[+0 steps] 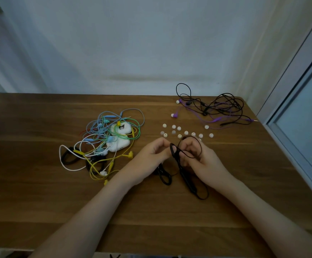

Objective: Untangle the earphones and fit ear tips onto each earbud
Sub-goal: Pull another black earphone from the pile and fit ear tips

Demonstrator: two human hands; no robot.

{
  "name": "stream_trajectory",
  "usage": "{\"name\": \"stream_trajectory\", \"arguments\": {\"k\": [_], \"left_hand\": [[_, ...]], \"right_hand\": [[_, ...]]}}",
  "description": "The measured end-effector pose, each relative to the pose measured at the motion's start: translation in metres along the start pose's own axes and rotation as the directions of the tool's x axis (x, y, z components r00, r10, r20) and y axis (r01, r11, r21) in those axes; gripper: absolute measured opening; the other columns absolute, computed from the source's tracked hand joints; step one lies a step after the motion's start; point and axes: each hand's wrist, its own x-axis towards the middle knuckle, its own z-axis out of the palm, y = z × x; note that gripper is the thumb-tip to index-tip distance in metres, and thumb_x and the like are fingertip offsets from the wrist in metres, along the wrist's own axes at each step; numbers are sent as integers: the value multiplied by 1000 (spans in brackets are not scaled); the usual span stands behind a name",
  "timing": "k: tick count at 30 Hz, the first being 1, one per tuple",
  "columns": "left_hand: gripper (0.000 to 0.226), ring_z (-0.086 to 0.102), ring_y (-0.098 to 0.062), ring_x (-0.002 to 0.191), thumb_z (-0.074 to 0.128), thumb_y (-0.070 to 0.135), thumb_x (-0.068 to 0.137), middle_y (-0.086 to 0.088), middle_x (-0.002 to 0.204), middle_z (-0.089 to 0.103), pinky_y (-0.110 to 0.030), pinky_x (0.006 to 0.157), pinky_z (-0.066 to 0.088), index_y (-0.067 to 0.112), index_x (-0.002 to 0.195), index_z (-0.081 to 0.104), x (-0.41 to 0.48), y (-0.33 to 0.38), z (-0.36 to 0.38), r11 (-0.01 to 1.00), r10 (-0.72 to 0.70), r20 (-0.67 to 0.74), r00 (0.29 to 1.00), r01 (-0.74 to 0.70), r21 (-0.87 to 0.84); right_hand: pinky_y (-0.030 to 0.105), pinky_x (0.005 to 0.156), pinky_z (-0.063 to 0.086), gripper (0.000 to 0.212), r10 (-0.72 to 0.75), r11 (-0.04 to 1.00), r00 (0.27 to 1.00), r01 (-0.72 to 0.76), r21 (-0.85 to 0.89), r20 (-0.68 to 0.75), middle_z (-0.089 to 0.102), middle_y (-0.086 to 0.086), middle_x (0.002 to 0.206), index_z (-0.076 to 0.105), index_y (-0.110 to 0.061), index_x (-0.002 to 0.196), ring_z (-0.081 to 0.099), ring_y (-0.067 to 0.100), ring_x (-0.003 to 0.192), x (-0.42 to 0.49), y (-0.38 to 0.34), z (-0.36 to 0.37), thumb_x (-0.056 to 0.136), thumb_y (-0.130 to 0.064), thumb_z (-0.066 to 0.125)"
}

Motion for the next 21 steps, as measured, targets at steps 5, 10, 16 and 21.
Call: {"name": "stream_trajectory", "arguments": {"k": [5,10,16,21], "left_hand": [[12,49,-3,54,50,11,98,6,68,57,-15,54,39,11,110,51,1,-4,-4,997,-34,14,999,35,-62],[21,63,-4,89,63,9,90,15,89,67,-23,81,48,16,105,51,0,-6,-3,999,41,83,996,-42,2],[23,64,-6,94,61,14,92,-3,103,68,-19,85,48,13,114,63,1,-6,-3,998,18,66,998,-22,53],[32,55,2,60,57,18,93,-7,89,62,-13,59,42,21,125,52,2,-3,-4,1000,-1,47,999,2,-10]], "right_hand": [[24,63,49,10,79,987,997,-76,144,-15,63,0,70,55,-14,87,62,14,65,3,-2,0,94,-6,54],[28,60,49,9,98,961,994,-105,254,39,62,2,68,56,-11,93,59,18,62,4,-3,-1,95,-4,51],[28,58,49,33,106,945,985,-58,322,-134,61,3,70,48,-19,122,57,18,62,3,-8,-5,95,-1,49],[25,56,45,16,138,943,962,-56,327,-235,59,-2,64,62,-16,97,54,13,58,4,-10,-7,97,-9,48]]}}
